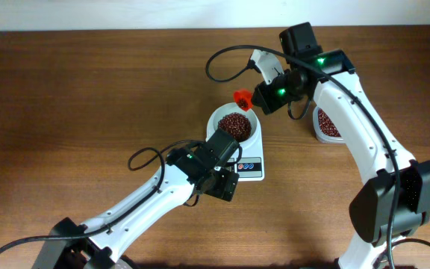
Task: Scoop item into bowl and weigh 50g on scale
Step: 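Tip the scoop to pour beans into the bowl, then raise the scoop slightly above the bowl with the right gripper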
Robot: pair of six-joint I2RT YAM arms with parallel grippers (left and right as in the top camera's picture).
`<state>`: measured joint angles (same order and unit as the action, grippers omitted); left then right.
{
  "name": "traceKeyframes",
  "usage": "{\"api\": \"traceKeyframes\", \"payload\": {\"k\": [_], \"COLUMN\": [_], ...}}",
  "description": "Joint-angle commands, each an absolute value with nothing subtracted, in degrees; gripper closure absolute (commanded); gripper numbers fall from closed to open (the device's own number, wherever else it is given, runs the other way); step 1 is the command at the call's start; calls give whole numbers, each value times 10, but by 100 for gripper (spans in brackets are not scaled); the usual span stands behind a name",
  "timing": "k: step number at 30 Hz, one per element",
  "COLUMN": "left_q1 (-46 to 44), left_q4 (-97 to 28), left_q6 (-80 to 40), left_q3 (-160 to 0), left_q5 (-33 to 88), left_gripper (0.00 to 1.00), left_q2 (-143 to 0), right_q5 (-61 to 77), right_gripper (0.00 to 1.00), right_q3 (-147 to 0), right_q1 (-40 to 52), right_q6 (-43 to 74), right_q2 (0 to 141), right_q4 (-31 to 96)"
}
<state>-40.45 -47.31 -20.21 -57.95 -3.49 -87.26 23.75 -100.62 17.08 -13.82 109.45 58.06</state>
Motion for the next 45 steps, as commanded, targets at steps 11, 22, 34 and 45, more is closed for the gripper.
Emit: {"api": "traceKeyframes", "payload": {"k": [11, 22, 34, 45], "left_q1": [-406, -406, -406, -406], "left_q4": [-474, -474, -474, -474], "left_q6": [-201, -201, -201, -201], "left_q3": [-577, -577, -577, -577], "left_q5": [-39, -39, -39, -39], "left_gripper": [1, 1, 1, 1], "left_q2": [-867, -867, -867, -867], "right_q5": [222, 222, 223, 538], "right_gripper": [96, 96, 96, 96], "right_q3": [-1020, -1020, -1020, -1020], "right_q1": [176, 176, 176, 77], "right_q6": [-113, -113, -112, -67], "right_q2": [1078, 1078, 1078, 1078], "right_q4": [583, 583, 583, 611]}}
